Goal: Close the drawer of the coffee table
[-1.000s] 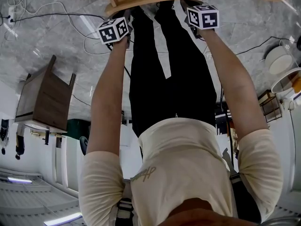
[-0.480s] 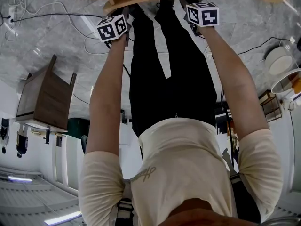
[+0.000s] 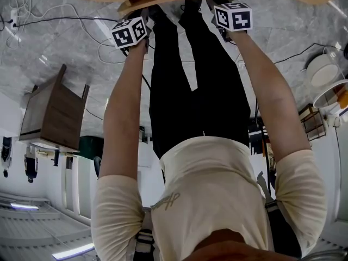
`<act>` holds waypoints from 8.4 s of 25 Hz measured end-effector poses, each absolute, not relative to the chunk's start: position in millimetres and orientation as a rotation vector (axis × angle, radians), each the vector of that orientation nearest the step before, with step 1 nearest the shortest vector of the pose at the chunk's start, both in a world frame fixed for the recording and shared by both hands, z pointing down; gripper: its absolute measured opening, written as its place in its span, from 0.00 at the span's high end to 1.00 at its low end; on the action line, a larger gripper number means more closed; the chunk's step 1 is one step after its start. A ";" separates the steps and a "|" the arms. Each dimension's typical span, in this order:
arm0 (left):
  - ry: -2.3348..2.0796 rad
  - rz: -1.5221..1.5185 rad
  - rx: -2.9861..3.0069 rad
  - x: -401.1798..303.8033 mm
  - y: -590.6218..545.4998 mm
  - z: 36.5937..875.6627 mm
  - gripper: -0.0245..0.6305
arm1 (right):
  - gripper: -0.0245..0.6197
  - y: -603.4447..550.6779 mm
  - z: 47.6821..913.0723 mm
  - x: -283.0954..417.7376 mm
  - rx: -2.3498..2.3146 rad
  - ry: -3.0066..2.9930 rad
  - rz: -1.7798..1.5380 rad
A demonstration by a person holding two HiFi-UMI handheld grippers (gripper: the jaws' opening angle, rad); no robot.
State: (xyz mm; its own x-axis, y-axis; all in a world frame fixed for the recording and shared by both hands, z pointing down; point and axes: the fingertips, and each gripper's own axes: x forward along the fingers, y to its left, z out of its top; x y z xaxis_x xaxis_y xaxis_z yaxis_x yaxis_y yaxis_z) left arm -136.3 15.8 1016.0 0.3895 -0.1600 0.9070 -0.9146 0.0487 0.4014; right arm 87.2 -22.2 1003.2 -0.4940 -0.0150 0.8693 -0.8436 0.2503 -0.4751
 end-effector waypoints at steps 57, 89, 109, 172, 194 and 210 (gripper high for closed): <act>-1.029 0.777 1.430 -141.3 -41.0 1019.1 0.96 | 0.97 -79.3 1004.9 80.6 0.823 -1.765 1.374; -0.816 0.865 1.728 -156.2 27.3 815.5 0.96 | 0.97 21.6 817.7 75.6 0.869 -1.744 1.282; -1.097 0.350 2.030 -187.4 -36.4 499.5 0.96 | 0.97 -41.6 504.6 1.8 1.183 -2.231 1.467; -1.466 0.136 2.725 -124.6 16.8 113.3 0.96 | 0.97 30.5 84.4 -28.6 0.930 -2.936 0.015; -1.411 0.137 2.740 -113.4 33.1 118.7 0.96 | 0.97 53.8 91.3 -12.2 1.045 -2.926 0.051; -1.395 0.136 2.724 -117.8 44.2 123.3 0.96 | 0.97 63.6 93.4 -13.3 1.056 -2.915 0.086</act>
